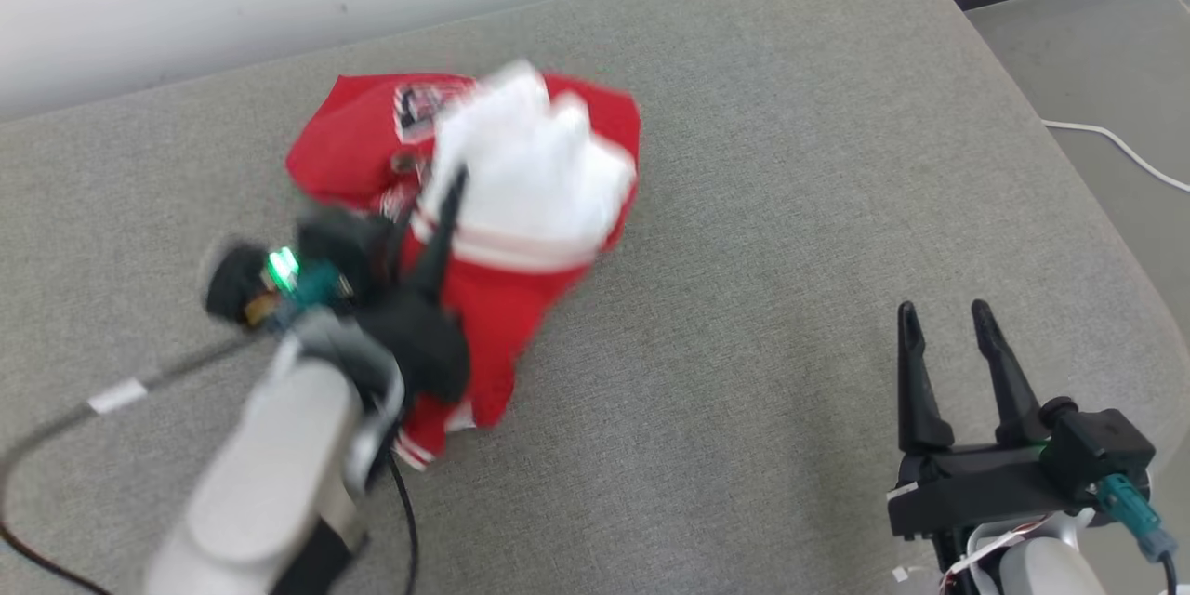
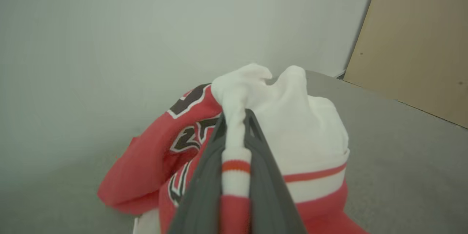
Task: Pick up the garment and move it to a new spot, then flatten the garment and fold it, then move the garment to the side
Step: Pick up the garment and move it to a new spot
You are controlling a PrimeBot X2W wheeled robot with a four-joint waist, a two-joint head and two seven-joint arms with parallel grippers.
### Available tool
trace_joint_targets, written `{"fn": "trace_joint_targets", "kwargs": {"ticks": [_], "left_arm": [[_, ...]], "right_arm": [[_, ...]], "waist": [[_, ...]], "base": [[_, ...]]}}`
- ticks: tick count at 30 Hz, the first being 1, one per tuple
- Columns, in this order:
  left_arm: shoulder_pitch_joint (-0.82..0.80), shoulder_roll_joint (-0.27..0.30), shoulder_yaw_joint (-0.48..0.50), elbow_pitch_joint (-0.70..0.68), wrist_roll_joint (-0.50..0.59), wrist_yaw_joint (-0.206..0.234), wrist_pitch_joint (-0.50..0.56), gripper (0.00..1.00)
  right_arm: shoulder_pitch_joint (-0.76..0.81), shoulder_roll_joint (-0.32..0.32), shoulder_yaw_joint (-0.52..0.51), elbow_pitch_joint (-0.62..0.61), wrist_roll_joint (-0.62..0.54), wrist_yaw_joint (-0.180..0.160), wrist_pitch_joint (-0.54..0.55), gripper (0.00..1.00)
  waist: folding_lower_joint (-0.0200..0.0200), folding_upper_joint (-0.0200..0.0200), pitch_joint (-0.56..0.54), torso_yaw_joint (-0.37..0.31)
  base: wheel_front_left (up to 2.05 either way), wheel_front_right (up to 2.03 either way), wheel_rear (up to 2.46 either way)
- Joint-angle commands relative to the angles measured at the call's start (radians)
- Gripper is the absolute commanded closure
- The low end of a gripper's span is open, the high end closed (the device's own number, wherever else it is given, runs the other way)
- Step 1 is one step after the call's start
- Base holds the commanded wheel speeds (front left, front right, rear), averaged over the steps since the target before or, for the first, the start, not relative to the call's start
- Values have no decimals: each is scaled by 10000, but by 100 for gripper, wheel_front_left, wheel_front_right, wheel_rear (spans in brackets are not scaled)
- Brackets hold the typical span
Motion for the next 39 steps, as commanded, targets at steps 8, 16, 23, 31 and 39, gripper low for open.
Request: {"fn": "trace_joint_targets", "kwargs": {"ticks": [8,16,23,31,39], "left_arm": [[764,-464,-351,1007,-14,-31,-920,0],[1044,-191,387,301,70,347,-1565,0],[2441,237,1770,-1514,349,775,-1588,0],[4517,90,3261,-3101,779,832,-1590,0],[6035,-412,4360,-3770,1170,518,-1591,0]], "right_arm": [[45,10,287,121,-118,-21,-6,0],[250,10,373,108,-379,-21,-7,0],[372,-8,439,33,-517,-21,-7,0],[440,-164,441,48,-543,-21,-6,0],[494,-189,583,94,-575,-21,-6,0]], "waist": [[1,1,-177,593],[1,1,-750,1610],[1,1,-986,2443],[1,1,-1189,3247],[1,1,-1248,3513]], "base": [[0,0,0],[0,0,0],[0,0,0],[0,0,0],[0,0,0]]}}
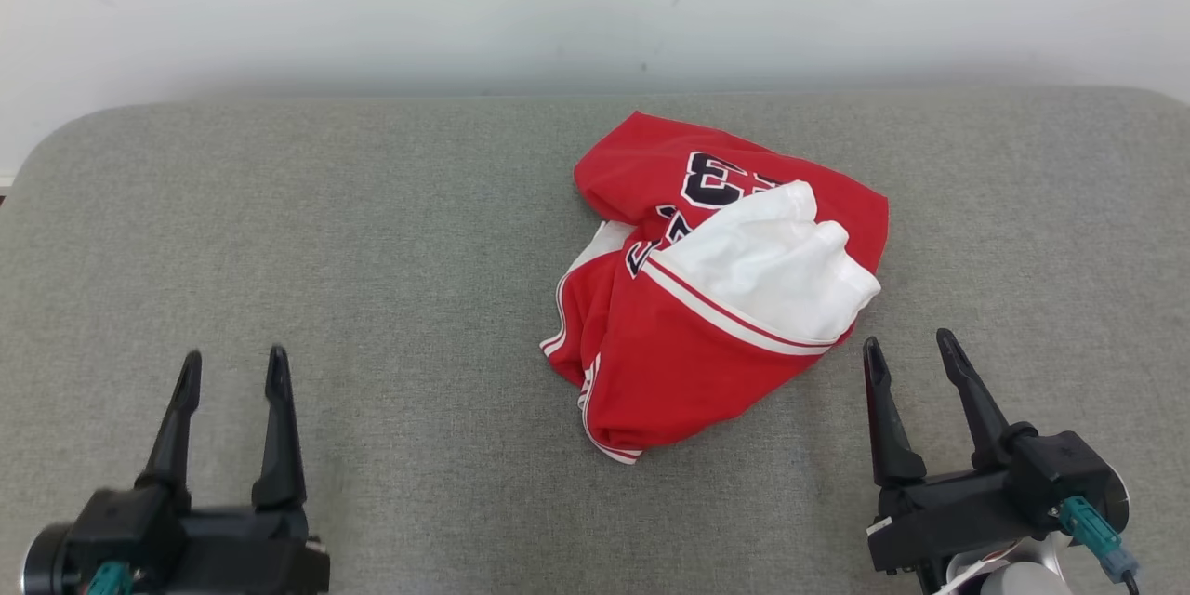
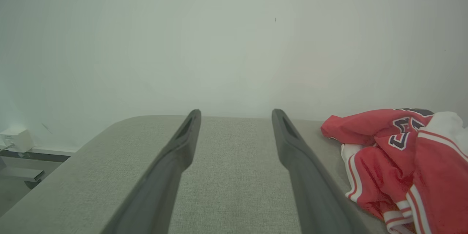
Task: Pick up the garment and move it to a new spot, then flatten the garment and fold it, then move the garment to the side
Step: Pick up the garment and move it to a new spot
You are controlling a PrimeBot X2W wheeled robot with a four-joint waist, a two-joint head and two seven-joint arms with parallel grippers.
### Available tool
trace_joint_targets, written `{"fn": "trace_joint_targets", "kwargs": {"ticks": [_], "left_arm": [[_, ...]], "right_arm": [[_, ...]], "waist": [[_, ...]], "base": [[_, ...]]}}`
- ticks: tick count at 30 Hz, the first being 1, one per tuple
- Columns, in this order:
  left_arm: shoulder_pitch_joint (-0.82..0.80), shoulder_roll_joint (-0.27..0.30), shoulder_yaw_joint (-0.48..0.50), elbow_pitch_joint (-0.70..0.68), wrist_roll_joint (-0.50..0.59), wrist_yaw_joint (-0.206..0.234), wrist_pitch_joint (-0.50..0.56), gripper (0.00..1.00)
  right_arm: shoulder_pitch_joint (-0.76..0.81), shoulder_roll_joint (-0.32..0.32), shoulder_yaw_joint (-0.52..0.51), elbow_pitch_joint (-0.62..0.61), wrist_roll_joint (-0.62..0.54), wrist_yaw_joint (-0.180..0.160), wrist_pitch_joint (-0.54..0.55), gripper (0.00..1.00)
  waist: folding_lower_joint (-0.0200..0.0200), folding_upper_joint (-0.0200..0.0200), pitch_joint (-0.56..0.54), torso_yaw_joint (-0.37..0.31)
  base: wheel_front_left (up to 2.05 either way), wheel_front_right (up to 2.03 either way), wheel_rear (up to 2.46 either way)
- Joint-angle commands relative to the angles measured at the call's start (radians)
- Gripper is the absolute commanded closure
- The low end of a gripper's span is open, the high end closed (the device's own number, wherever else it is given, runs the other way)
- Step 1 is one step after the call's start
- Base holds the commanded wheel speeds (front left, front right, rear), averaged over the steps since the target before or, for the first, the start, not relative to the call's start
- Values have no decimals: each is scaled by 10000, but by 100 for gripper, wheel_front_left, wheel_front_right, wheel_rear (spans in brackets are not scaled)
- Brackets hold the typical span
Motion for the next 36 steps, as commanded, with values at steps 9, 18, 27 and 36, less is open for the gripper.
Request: {"fn": "trace_joint_targets", "kwargs": {"ticks": [9,18,27,36], "left_arm": [[1225,-759,952,14,424,-610,-33,0],[1244,-1095,1245,321,693,-981,-34,0],[99,-984,276,527,840,-1201,-34,0],[-2319,-191,-2543,1782,-22,-1191,34,0]], "right_arm": [[225,-165,68,129,51,-21,-7,0],[378,-182,46,175,55,-21,-6,0],[111,-131,136,194,106,-21,-6,0],[-58,-13,174,262,159,-21,-7,0]], "waist": [[1,0,-147,18],[1,0,-160,-26],[1,0,156,-344],[1,0,543,-1093]], "base": [[0,0,0],[0,0,0],[0,0,0],[0,0,0]]}}
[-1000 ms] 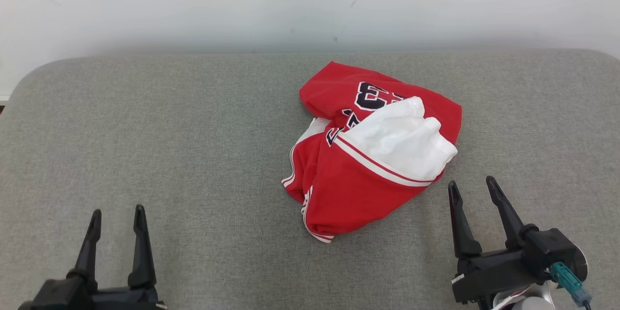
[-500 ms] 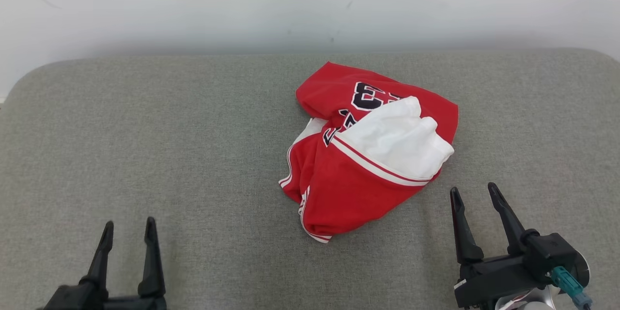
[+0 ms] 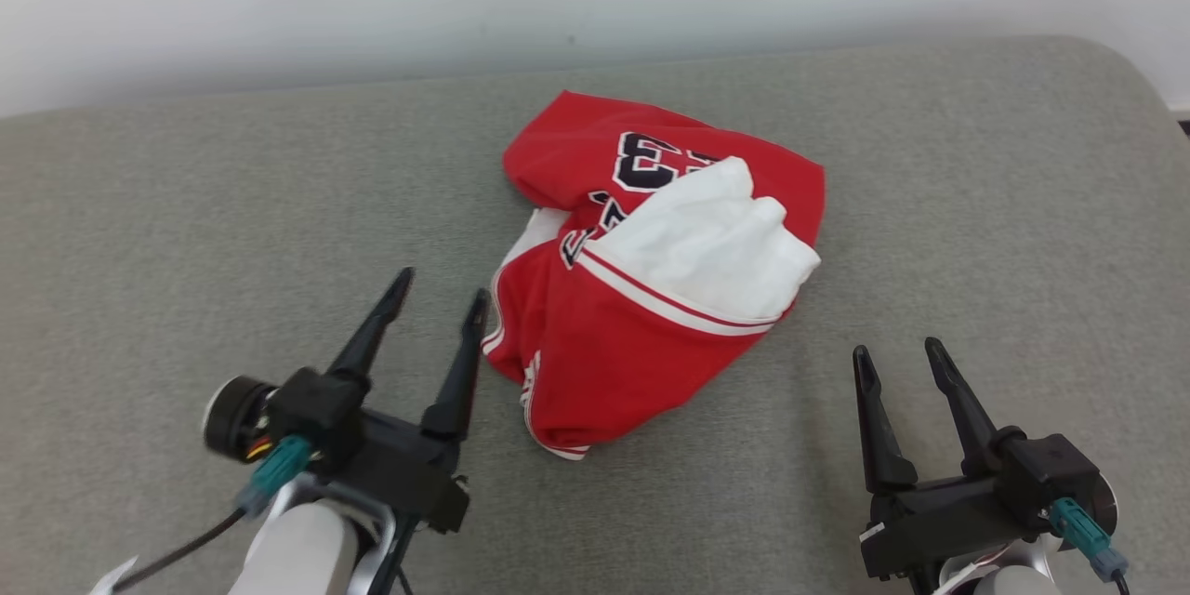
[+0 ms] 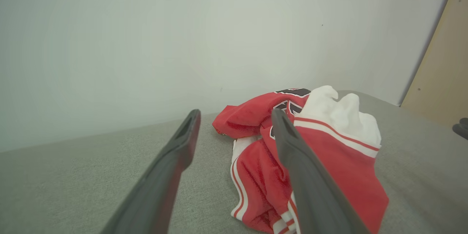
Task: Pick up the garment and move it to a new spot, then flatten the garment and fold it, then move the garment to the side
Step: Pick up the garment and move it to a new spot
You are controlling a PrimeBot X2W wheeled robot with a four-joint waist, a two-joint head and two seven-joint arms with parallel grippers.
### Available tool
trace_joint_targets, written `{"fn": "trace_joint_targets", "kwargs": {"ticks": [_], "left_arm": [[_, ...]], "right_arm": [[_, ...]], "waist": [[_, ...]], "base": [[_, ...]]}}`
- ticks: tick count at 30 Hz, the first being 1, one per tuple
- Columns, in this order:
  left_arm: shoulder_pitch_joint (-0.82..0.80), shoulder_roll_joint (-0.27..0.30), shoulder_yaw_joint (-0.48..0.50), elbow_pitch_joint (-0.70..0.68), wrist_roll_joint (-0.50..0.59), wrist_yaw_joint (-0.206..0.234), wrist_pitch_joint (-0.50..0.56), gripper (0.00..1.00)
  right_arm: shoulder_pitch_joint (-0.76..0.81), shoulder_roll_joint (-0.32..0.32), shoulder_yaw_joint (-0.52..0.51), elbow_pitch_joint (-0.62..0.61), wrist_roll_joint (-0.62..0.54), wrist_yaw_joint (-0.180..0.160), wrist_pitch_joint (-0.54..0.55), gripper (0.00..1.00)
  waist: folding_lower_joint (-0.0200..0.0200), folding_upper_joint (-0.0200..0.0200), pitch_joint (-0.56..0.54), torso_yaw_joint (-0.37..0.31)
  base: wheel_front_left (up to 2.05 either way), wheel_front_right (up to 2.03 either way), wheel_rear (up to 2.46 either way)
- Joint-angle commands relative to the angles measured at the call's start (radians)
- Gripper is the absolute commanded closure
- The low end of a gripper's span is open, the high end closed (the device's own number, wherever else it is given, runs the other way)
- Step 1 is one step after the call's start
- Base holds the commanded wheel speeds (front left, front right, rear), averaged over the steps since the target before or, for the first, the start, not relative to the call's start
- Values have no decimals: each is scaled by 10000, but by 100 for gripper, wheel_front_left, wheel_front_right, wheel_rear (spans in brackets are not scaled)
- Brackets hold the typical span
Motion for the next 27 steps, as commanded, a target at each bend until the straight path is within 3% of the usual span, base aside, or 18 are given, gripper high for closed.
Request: {"fn": "trace_joint_targets", "kwargs": {"ticks": [1,8,17,18,19,20,27], "left_arm": [[-278,106,-267,165,-108,15,65,0],[-1422,697,-2027,1098,-905,12,699,0],[-2584,1219,-3281,1913,-1730,13,1149,0],[-2683,1276,-3447,2001,-1737,13,1225,31],[-2788,1341,-3511,2058,-1718,13,1189,79],[-2859,1370,-3575,2117,-1748,14,1173,100],[-3207,1469,-3758,2524,-1736,16,971,100]], "right_arm": [[-57,36,12,-6,41,-21,-8,0],[-161,118,40,-2,119,-21,-9,0],[-306,171,101,4,259,-21,-8,0],[-325,176,89,-4,262,-21,-9,0],[-341,180,91,-11,265,-21,-8,0],[-348,185,73,-25,273,-21,-9,0],[-319,197,31,-54,321,-21,-9,0]], "waist": [[-1,0,174,-356],[-1,0,389,-917],[-1,0,744,-1557],[-1,0,774,-1605],[-1,0,805,-1657],[-1,0,822,-1691],[-1,0,819,-1752]], "base": [[0,0,0],[0,0,0],[0,0,0],[0,0,0],[0,0,0],[0,0,0],[0,0,0]]}}
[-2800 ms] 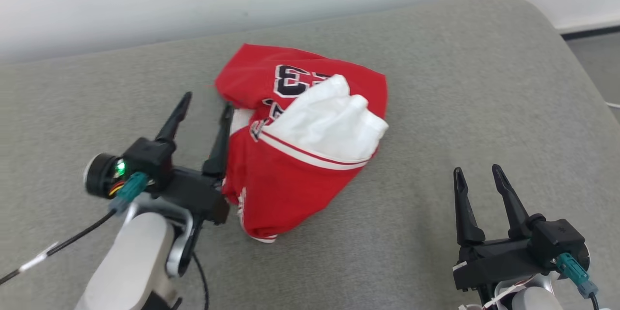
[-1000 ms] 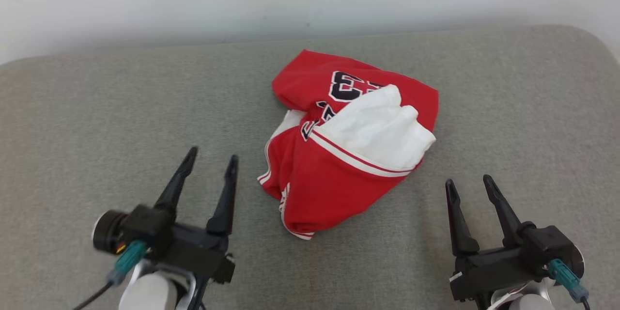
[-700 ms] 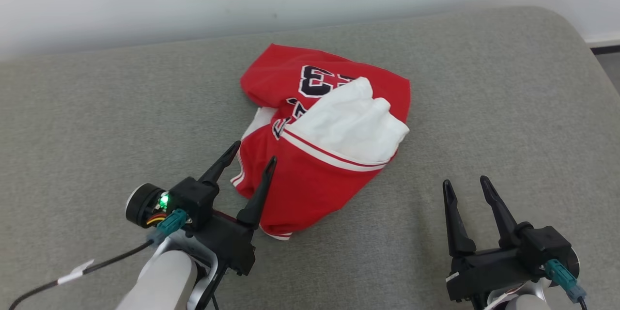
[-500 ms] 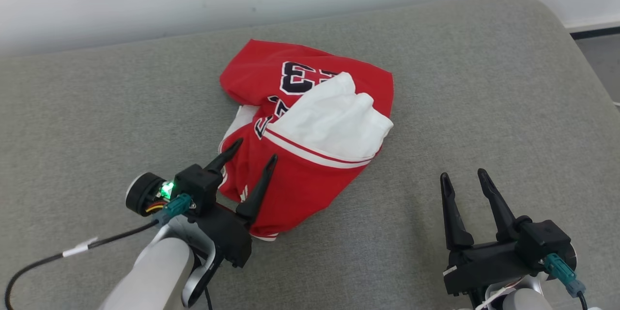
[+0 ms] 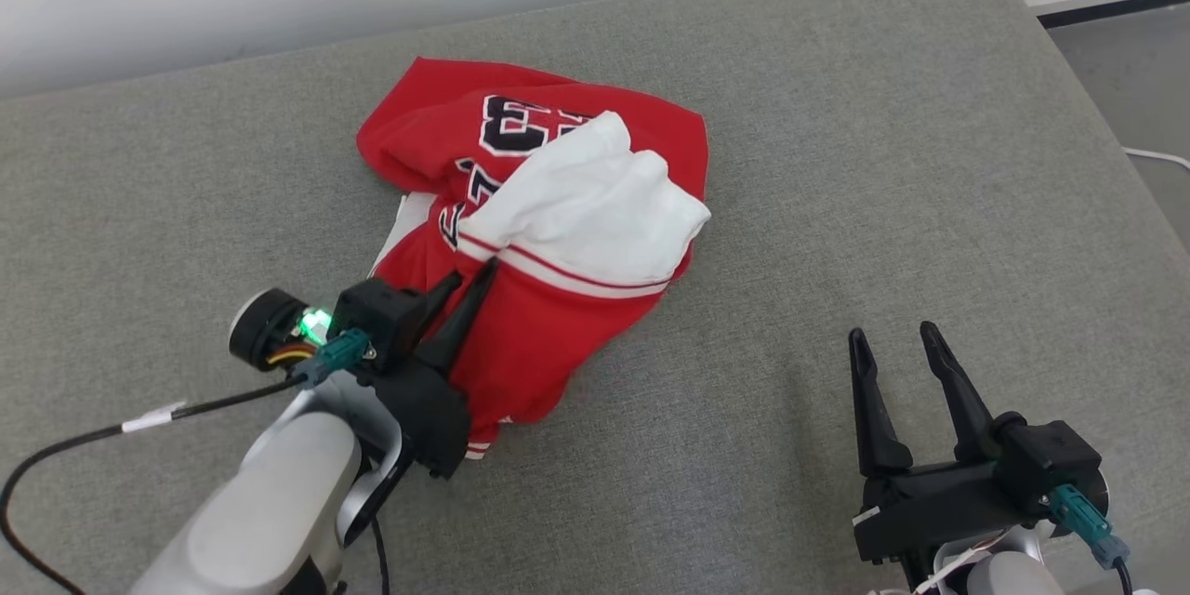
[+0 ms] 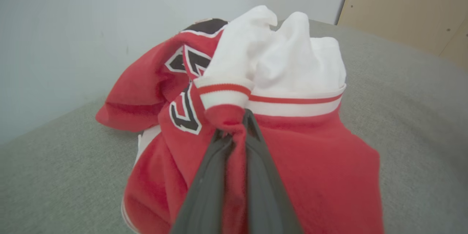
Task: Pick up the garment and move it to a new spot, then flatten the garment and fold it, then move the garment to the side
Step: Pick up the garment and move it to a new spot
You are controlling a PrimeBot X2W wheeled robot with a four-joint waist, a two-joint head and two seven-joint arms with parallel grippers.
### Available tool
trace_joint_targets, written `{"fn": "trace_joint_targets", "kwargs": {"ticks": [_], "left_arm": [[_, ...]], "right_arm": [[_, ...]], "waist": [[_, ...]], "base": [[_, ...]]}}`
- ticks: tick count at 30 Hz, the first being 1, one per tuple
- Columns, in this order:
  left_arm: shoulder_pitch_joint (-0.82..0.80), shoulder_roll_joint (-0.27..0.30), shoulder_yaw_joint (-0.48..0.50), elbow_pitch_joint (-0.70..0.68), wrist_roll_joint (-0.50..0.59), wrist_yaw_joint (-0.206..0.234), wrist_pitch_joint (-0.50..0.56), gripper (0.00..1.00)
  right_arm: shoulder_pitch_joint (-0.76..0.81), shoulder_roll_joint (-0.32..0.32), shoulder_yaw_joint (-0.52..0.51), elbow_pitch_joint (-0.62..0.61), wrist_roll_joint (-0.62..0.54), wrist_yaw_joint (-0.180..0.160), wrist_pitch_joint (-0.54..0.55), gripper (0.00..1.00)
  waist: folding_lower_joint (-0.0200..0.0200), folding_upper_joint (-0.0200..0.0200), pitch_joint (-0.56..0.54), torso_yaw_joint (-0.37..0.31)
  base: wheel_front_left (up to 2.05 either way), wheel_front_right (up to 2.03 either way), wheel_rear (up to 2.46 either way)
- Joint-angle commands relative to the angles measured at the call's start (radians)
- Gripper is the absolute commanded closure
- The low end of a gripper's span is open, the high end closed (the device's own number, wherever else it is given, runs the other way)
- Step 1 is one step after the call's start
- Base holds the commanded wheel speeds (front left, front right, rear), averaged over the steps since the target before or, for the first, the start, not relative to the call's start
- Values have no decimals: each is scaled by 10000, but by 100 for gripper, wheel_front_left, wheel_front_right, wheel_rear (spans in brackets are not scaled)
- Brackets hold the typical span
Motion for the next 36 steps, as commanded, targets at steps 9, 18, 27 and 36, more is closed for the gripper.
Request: {"fn": "trace_joint_targets", "kwargs": {"ticks": [9,18,27,36], "left_arm": [[-2132,85,-620,-936,43,21,308,100],[-5333,204,-1155,-1599,-664,22,1055,100],[-7493,173,-1481,-1070,-1361,22,1065,100],[-7173,363,-1775,-506,-1662,30,536,100]], "right_arm": [[0,19,67,95,301,-22,-7,0],[61,17,268,230,639,-22,-7,0],[112,18,278,263,855,-22,-7,0],[91,18,168,214,855,-22,-7,0]], "waist": [[-2,-1,-412,223],[-2,-1,-575,26],[-2,-1,-535,-209],[-2,-1,-405,-165]], "base": [[0,0,0],[0,0,0],[0,0,0],[0,0,0]]}}
